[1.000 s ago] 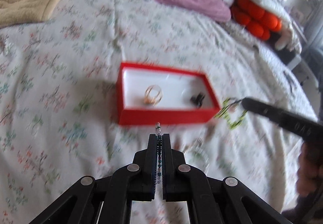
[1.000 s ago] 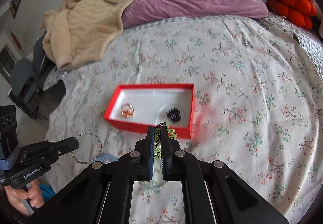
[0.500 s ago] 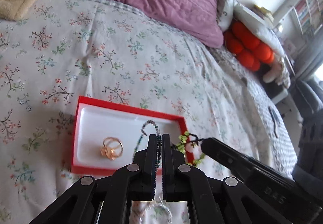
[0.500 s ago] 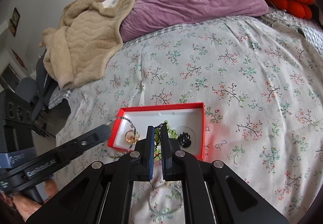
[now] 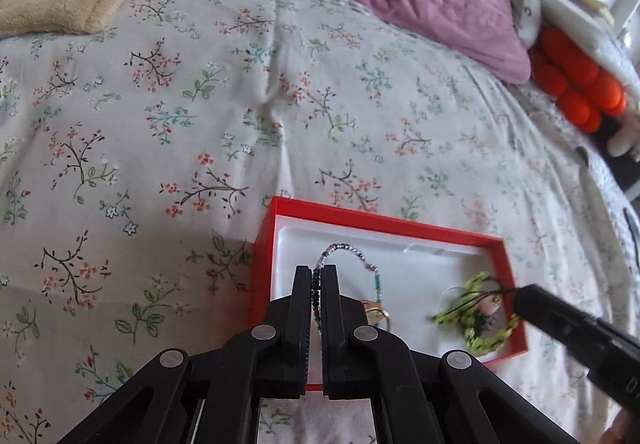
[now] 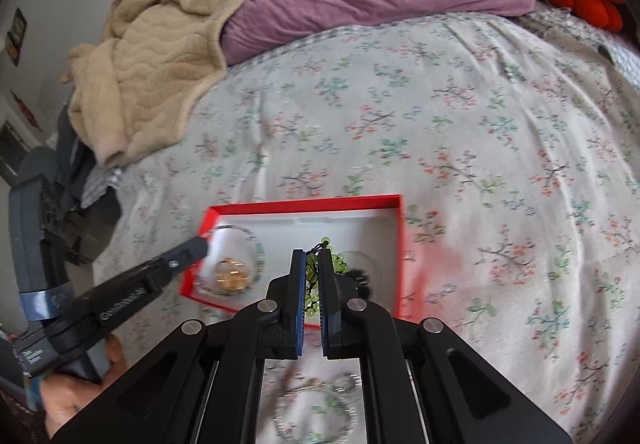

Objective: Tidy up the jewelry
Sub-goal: 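Carry the strand into the red box with the left tool while the right tool releases the green bracelet, then move the left tool back toward the pale blue bead bracelet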

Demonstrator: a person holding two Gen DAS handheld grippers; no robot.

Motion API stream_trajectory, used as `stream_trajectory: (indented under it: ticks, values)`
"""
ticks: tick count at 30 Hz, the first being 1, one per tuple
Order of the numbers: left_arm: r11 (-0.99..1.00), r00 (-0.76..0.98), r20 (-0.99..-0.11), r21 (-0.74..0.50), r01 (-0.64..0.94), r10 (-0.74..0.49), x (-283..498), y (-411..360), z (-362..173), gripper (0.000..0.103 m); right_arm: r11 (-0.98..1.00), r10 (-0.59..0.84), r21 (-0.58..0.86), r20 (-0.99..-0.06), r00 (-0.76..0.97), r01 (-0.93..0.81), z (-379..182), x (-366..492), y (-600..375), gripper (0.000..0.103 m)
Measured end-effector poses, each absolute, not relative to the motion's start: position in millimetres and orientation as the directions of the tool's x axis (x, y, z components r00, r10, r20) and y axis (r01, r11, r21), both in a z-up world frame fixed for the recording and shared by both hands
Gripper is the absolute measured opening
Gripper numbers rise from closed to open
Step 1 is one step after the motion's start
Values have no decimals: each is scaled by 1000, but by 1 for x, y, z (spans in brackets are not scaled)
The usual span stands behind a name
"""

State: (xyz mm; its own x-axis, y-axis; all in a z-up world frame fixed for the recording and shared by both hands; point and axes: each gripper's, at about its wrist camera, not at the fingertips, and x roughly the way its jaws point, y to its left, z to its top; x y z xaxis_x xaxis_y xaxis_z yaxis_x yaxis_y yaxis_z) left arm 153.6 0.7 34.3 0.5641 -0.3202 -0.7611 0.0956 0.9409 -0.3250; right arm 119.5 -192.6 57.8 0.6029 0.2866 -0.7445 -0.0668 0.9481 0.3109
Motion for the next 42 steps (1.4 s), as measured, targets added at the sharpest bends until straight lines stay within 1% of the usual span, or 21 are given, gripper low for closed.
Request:
stream_trajectory:
  ticks: [5,7,8,9,10,11,12,13,18,20,22,24,30,36,42]
  values:
    - [949,569,-765,-298,102,-302,152,-2,35,0,966,224,257,-763,606,-32,54,122,-202,6]
    - [949,570,-764,-296,105,-301,151,-2,38,4,966,218,256,-766,605,-24,55,122,-205,8]
    - [951,571,-765,-291,106,-298,150,-2,39,11,965,226,261,-767,601,-29,56,121,-206,10]
    - [953,573,-766,-283,108,-292,149,-3,41,19,964,231,265,-767,599,-32,57,120,-206,18]
    - [956,577,-765,-272,111,-285,146,-3,43,22,963,235,266,-765,599,-37,58,118,-207,30]
    - [957,580,-765,-266,113,-281,145,-2,45,25,962,238,269,-762,603,-41,59,116,-207,35]
    - [959,580,-766,-261,114,-277,143,-2,46,27,961,242,272,-755,609,-45,62,113,-209,37]
    - [960,579,-768,-256,114,-274,140,-1,49,28,961,243,272,-754,610,-47,64,112,-208,37]
    - [968,580,-776,-218,121,-248,122,2,57,50,961,247,271,-751,612,-56,75,99,-207,38]
    - [973,583,-779,-196,125,-232,115,3,60,54,964,239,259,-759,605,-56,77,94,-205,42]
    - [976,579,-786,-175,126,-216,106,4,61,59,968,232,245,-767,598,-61,78,88,-202,53]
    - [979,572,-794,-162,127,-206,98,6,62,68,971,227,229,-771,595,-74,79,81,-198,56]
    - [985,546,-820,-125,120,-171,79,18,58,83,978,203,192,-796,571,-80,77,66,-190,60]
    - [991,517,-847,-87,97,-125,66,30,51,93,984,177,157,-814,553,-83,71,54,-185,69]
    - [991,492,-863,-69,113,-116,54,35,42,96,989,145,112,-839,524,-95,58,42,-181,72]
